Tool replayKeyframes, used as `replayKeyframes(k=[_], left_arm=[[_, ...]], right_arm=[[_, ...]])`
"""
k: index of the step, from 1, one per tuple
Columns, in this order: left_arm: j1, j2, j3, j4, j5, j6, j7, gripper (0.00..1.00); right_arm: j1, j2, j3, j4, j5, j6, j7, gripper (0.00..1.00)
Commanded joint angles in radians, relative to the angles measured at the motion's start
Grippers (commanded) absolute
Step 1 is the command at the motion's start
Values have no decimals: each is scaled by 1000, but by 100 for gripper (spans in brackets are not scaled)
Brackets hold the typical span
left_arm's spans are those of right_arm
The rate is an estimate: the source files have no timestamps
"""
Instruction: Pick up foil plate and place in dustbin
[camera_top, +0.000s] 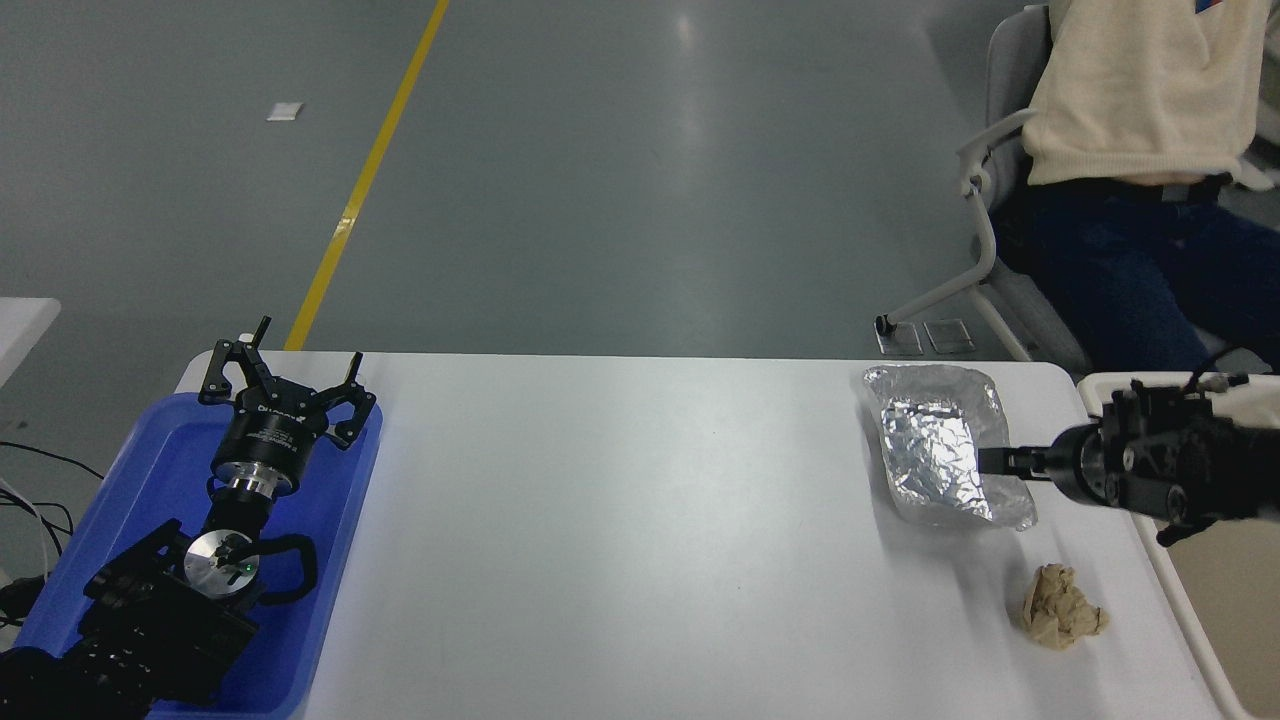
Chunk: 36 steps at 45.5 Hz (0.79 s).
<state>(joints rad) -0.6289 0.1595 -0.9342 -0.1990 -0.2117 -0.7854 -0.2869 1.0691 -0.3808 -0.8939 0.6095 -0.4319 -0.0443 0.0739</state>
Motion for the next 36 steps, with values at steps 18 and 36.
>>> replayKeyframes(k=[18, 36], left_arm=[[0, 0, 0, 0, 0, 0, -2, 100], [0, 0, 0, 0, 0, 0, -2, 100]], right_arm=[[-159, 71, 87, -186, 4, -62, 1, 95], [-161, 92, 90, -177, 9, -108, 1, 36]])
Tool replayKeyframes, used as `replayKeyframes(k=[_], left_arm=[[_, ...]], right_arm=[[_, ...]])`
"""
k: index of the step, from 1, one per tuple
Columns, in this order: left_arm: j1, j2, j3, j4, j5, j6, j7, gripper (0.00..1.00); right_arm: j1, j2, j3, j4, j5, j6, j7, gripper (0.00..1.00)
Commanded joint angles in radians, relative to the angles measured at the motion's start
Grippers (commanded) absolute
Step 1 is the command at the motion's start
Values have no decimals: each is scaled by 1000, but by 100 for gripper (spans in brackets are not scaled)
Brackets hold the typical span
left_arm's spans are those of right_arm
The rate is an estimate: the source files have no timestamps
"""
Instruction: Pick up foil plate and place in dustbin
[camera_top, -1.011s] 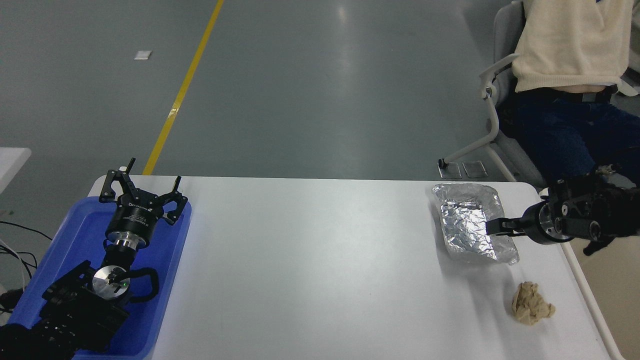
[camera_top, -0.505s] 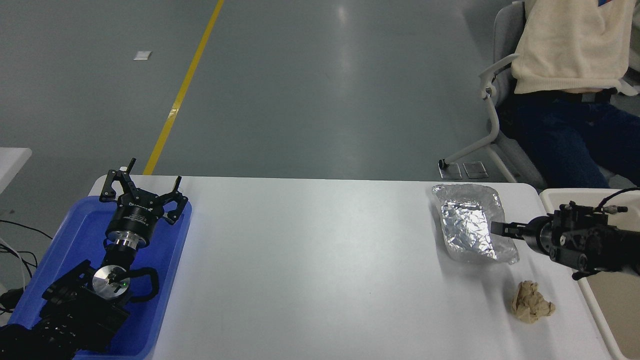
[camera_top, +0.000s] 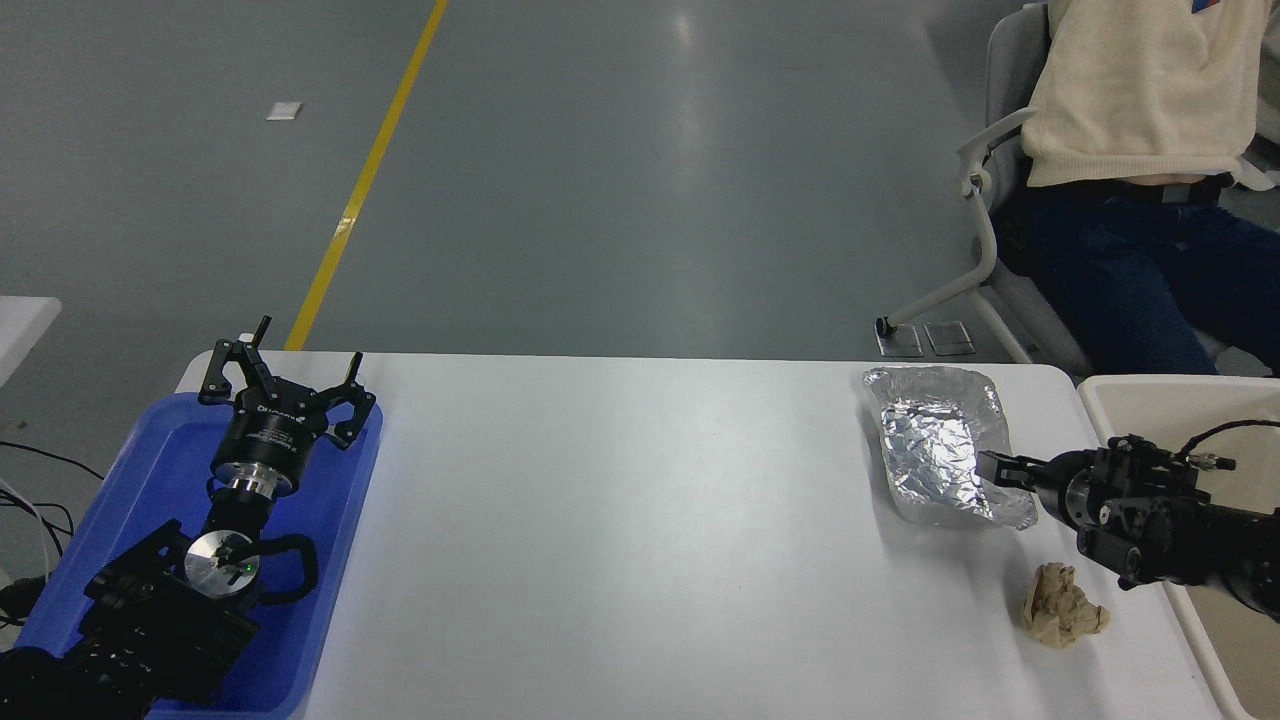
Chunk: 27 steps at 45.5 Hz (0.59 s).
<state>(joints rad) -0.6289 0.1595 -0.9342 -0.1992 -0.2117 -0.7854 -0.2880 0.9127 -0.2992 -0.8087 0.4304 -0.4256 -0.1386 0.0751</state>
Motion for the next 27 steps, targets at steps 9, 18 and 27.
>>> replayKeyframes(k=[9, 18, 27], left_arm=[[0, 0, 0, 1, 0, 0, 0, 100], [0, 0, 0, 1, 0, 0, 0, 100], [0, 0, 0, 0, 0, 0, 1, 100]], right_arm=[[-5, 19, 19, 11, 4, -6, 2, 18], [-14, 22, 19, 57, 4, -4, 5, 0], [-6, 9, 71, 137, 4, -4, 6, 0]])
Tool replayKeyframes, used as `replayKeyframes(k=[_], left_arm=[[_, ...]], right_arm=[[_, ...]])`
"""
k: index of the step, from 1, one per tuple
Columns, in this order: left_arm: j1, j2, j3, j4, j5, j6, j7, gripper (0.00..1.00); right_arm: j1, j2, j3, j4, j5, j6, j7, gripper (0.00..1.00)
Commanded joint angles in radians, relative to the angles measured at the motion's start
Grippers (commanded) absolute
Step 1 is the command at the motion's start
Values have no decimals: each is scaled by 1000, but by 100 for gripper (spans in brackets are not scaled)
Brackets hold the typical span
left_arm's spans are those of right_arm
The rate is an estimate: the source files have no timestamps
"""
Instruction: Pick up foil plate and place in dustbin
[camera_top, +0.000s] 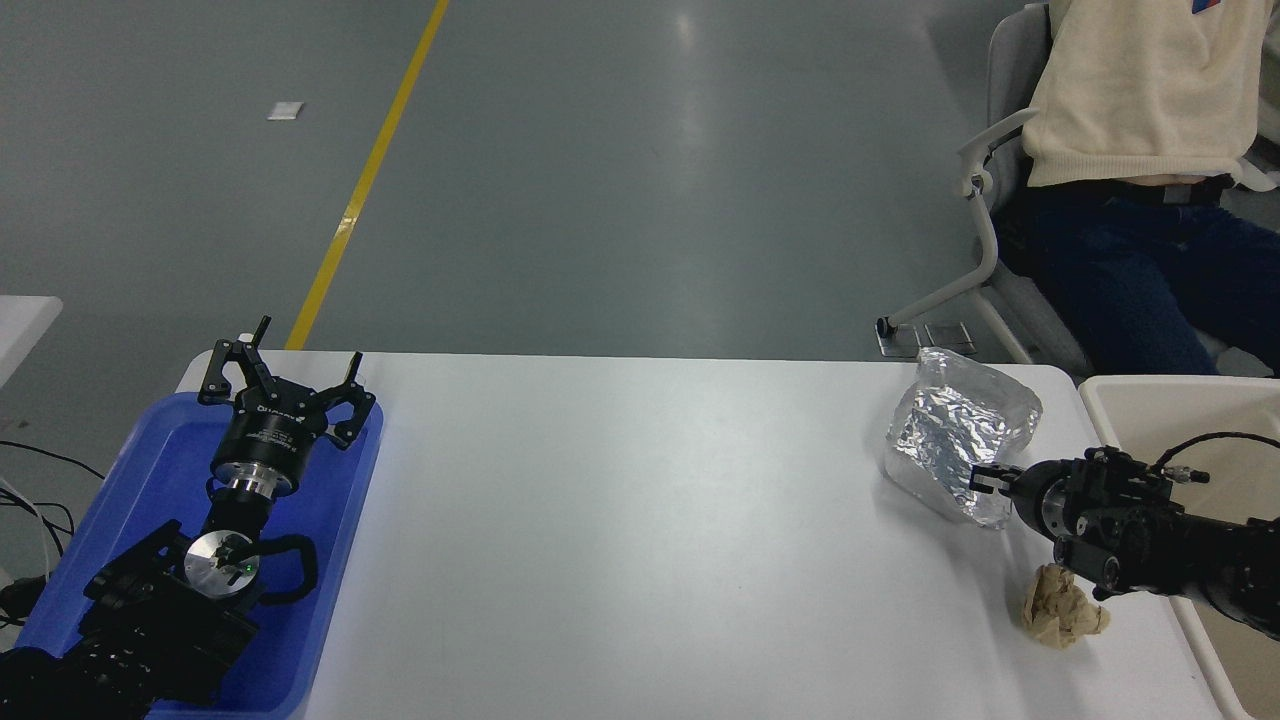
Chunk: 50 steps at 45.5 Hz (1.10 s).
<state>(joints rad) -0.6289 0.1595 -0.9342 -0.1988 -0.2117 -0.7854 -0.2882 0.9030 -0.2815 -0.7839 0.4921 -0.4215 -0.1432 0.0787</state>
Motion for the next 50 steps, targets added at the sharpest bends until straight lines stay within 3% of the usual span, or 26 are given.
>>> replayKeyframes(k=[1, 10, 23, 31, 43, 50], left_arm=[[0, 0, 0, -1, 0, 0, 1, 100], [0, 0, 0, -1, 0, 0, 1, 100], [0, 0, 0, -1, 0, 0, 1, 100], [0, 0, 0, -1, 0, 0, 1, 100], [0, 0, 0, -1, 0, 0, 3, 100], [0, 0, 0, -1, 0, 0, 3, 100]], right_arm=[[5, -8, 52, 80, 0, 1, 3, 0], [62, -67, 74, 166, 0, 1, 3, 0], [301, -283, 34, 488, -5, 31, 3, 0], [534, -384, -130, 707, -5, 33, 4, 0], [939, -427, -431, 993, -14, 65, 7, 0], [1184, -416, -554, 1085, -17, 193, 15, 0]])
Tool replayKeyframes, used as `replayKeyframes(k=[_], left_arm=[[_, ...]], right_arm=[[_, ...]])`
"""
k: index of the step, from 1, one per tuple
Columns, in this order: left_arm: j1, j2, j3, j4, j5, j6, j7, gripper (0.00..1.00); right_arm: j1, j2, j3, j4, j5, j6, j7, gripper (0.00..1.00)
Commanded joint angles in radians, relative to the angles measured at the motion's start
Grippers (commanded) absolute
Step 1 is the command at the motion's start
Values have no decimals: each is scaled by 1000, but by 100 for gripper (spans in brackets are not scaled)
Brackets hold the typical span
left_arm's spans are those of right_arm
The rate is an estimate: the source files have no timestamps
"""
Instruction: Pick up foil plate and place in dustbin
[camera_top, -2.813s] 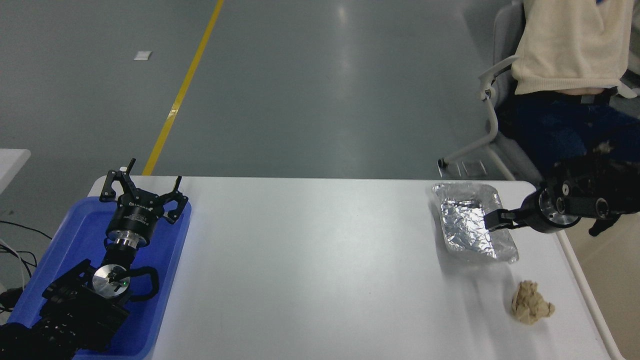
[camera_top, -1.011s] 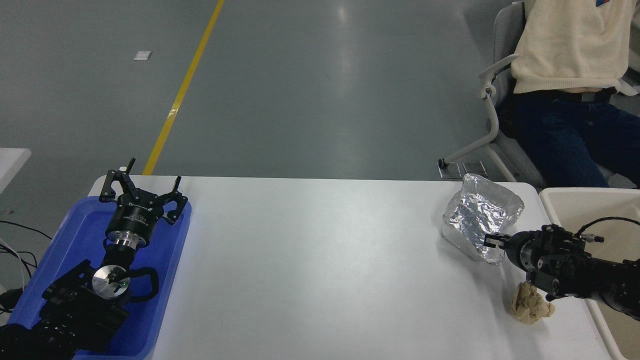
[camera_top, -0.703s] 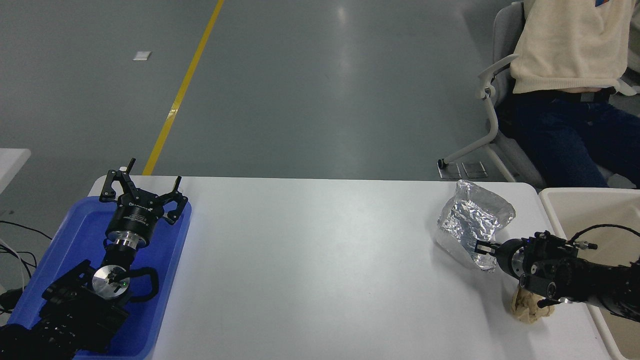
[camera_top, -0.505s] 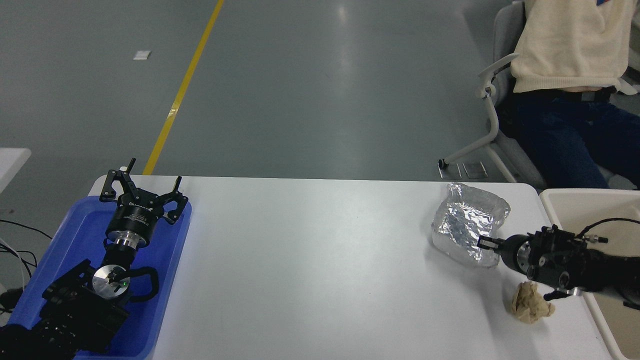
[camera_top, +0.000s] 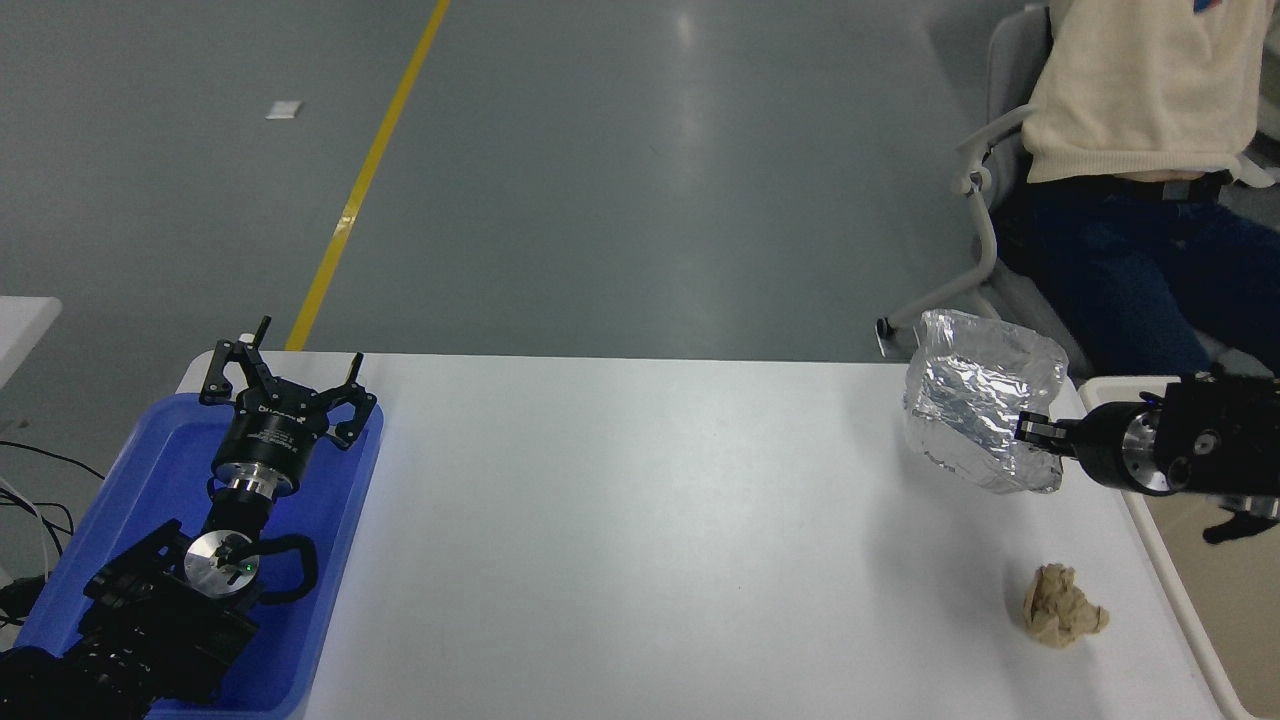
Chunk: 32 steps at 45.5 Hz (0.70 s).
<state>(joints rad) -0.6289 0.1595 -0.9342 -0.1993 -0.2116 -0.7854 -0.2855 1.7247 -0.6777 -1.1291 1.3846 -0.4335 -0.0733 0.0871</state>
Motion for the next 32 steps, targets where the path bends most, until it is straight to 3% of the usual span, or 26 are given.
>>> replayKeyframes(k=[1, 18, 32], left_arm=[[0, 0, 0, 1, 0, 0, 0, 100], [0, 0, 0, 0, 0, 0, 0, 100], [0, 0, 0, 1, 0, 0, 0, 100]], right_arm=[[389, -20, -213, 195, -5, 151, 6, 0], [788, -23, -262, 218, -7, 685, 6, 0], [981, -9, -281, 221, -7, 852, 6, 0]])
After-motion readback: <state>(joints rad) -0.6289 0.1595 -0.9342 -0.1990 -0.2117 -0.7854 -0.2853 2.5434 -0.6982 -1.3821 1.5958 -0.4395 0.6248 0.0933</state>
